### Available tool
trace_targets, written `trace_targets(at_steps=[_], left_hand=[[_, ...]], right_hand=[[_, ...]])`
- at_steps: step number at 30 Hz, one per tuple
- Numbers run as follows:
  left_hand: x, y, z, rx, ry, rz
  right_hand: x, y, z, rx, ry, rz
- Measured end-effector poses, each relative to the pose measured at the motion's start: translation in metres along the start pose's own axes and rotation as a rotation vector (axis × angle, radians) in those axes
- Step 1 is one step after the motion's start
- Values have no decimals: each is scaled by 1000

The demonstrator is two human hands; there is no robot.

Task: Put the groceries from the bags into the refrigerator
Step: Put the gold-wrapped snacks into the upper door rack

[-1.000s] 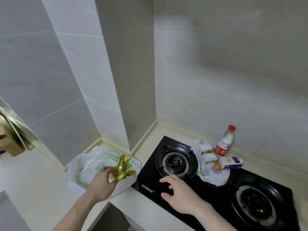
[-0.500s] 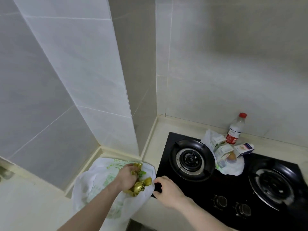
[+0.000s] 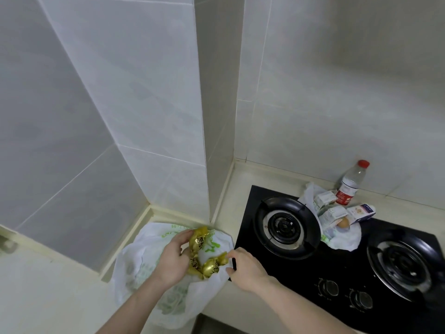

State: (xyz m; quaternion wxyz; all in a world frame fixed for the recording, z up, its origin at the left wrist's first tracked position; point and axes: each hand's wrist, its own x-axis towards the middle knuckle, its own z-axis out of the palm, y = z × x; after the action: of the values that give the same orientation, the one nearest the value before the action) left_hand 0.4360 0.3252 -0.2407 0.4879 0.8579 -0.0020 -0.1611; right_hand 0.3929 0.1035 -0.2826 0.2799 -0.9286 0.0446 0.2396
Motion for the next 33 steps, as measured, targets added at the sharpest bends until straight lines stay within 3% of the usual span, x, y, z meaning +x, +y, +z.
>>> trace_targets(at_steps=[5,14,21,26,30,33], left_hand=[[-21,2,-24,9,81,79],[-35,3,-52,-29,86,59],[-47,21,-65,-73,113,81],[-53,34,-69,-78,84,114],[-52,50,-58,-56,53,170],[-47,66,-38,-9,-16,231]], right_hand=[[22,-14,11,-82,-19,-29],[54,-37,32,-313,-136,-57],[59,-40,42,-462,-71,-104],[31,-33,16,-124,90,-79],[-16,-22,-23,441,335,3],[-60,-3,-60,713,470,59]])
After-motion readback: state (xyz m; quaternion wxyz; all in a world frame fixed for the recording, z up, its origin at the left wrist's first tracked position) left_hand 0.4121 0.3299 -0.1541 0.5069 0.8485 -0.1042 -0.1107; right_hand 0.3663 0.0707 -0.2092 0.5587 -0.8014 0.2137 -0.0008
